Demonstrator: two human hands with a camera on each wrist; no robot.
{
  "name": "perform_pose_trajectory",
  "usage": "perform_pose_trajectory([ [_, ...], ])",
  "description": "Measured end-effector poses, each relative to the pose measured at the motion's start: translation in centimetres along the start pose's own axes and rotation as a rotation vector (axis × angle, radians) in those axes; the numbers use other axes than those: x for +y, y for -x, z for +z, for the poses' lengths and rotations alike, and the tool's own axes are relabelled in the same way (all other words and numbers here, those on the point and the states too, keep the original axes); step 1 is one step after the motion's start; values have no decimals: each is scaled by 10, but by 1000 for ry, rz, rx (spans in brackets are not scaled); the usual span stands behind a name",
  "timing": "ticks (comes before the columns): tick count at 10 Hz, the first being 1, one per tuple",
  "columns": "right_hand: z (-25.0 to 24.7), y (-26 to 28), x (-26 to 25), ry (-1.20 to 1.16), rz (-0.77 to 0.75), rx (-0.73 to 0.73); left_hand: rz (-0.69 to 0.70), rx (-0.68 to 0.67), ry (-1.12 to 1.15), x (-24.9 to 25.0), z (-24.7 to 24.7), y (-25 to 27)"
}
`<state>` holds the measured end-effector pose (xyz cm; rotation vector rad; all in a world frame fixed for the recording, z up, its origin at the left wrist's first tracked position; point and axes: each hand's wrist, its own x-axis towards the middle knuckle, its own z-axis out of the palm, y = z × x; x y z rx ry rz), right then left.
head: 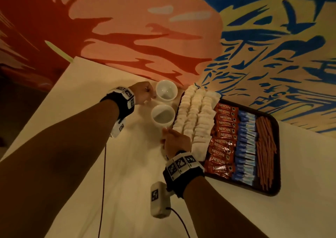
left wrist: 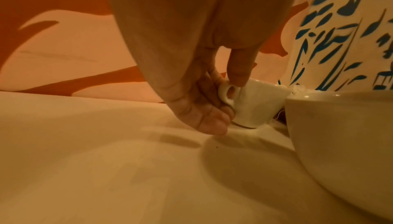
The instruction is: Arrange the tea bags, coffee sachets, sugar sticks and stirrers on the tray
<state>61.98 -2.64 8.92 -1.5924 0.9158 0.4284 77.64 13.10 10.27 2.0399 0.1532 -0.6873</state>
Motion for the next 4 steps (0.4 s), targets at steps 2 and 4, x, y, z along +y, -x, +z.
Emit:
perform_pose_trajectory([
  [2,8,-13,4,74,-23,51,-36,-53,-77,8,13,-14],
  [4,5,-17,2,162,-117,83,7,117,-336,6,-1,-7],
])
